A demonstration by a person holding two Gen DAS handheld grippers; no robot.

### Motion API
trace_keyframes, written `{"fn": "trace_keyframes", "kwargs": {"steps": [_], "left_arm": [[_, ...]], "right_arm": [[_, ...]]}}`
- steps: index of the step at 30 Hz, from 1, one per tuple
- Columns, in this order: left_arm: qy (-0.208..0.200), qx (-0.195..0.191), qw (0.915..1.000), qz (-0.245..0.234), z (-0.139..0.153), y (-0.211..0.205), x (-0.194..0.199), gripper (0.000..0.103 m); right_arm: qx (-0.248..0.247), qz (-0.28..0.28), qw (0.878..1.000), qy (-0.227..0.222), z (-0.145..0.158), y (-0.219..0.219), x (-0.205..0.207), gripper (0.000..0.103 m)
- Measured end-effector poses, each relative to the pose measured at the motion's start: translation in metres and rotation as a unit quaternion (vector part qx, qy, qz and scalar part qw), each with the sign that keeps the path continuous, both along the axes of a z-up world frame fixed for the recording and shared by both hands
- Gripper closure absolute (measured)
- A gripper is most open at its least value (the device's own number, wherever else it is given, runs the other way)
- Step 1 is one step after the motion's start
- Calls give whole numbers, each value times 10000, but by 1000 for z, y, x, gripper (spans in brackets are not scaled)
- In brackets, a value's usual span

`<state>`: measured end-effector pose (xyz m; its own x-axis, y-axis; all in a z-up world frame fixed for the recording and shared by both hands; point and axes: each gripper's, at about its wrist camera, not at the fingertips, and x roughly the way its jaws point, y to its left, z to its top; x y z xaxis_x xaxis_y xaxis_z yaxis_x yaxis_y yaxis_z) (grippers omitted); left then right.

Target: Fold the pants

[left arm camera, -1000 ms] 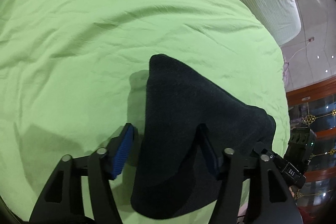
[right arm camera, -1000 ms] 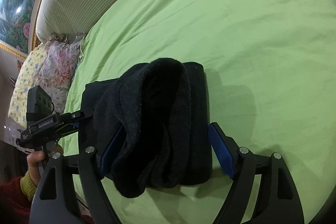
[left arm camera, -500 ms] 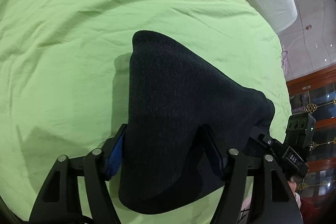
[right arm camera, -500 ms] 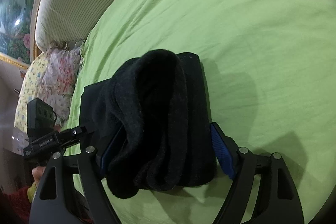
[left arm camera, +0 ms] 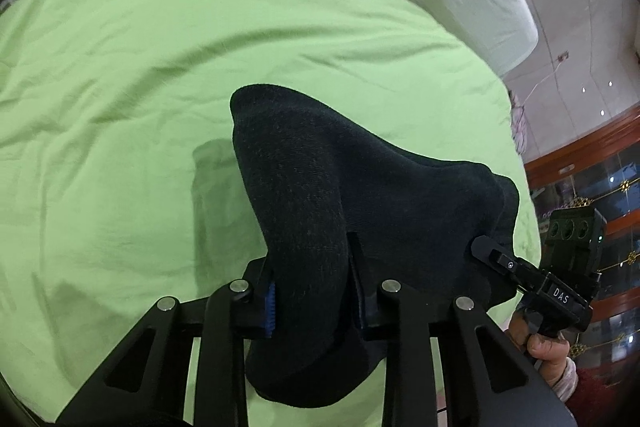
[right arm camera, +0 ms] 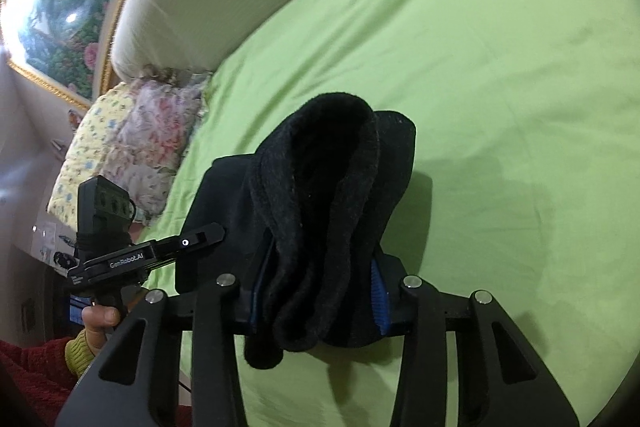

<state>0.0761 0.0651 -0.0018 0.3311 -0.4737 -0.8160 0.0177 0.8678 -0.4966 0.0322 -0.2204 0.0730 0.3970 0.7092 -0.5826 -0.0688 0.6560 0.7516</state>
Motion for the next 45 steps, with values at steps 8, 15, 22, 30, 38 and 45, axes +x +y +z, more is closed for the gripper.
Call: {"fn": "trace_keyframes", "kwargs": {"steps": [8,15,22,30,38,45], "left_arm": [[-354,-43,9986,384,36,33,-8,75],[-506,144,9967,621,54,61,-5,75],[-494,290,9951,806,52,82,14,75],[-498,403,9928,1011,49,98,44,75],[-478,477,9906,1187,44,109,61,75],[-453,518,9892,1294,37,114,70,75]], "right_arm": [[68,199,9992,-347,28,24,18,60],[-153,524,9969,-570,40,50,48,60],[-331,798,9941,-655,44,72,83,60],[-429,1023,9916,-665,41,91,117,60],[-473,1173,9901,-607,32,106,145,60],[-460,1223,9899,-548,23,112,158,60]]}}
